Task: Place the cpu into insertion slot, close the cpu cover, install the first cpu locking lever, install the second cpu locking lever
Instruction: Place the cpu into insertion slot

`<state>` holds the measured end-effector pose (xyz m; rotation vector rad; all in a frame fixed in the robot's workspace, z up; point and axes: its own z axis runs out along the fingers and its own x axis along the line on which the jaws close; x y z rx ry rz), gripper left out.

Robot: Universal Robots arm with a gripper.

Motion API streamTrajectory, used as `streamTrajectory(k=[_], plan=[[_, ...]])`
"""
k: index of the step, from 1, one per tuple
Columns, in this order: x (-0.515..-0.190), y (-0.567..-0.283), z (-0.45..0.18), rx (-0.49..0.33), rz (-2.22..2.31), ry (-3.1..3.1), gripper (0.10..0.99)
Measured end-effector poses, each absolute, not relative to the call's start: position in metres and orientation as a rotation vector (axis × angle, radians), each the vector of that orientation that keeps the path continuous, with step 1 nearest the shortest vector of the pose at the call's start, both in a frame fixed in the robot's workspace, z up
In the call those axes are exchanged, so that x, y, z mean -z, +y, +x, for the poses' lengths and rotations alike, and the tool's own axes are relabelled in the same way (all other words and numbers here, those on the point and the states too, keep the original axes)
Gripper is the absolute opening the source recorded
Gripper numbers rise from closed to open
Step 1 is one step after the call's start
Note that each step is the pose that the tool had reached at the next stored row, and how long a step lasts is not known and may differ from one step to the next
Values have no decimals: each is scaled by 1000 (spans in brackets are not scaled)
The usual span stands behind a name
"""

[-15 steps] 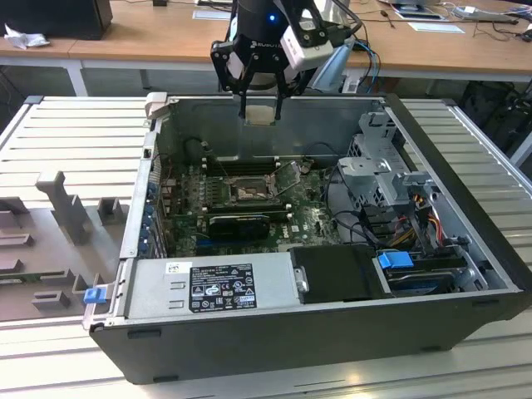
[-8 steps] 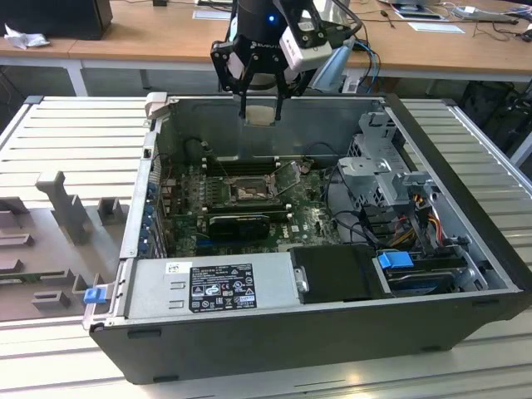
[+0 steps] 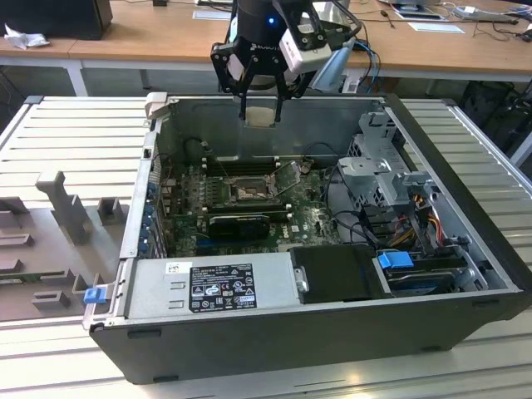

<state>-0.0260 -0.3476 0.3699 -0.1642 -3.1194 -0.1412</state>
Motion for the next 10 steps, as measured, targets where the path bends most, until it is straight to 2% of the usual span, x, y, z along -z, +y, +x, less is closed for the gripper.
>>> streamTrajectory(k=[10], plan=[[-370,-348,-26,142,-212,-3118,533]])
